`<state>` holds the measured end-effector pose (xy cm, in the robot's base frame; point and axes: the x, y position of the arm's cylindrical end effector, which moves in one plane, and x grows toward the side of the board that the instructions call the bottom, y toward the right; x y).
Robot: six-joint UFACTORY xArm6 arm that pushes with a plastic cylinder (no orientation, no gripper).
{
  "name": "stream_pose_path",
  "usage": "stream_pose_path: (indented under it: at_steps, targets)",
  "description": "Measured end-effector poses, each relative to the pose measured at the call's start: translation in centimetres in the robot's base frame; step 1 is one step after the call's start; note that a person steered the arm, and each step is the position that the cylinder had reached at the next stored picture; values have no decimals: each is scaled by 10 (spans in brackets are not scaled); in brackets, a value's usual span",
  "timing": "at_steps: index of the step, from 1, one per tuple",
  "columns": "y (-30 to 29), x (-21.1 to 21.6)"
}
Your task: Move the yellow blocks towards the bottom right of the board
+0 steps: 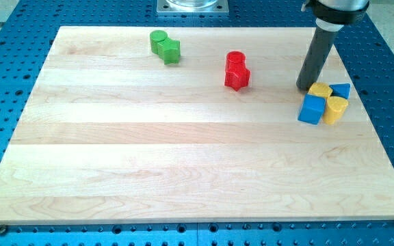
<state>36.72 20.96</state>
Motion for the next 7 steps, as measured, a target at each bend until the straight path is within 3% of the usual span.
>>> stream_pose_path:
  at_steps: [1, 2, 3, 6, 7]
  targets:
    - [1, -28]
    - [1, -16]
    - [10, 38]
    - [18, 59]
    - [28, 106]
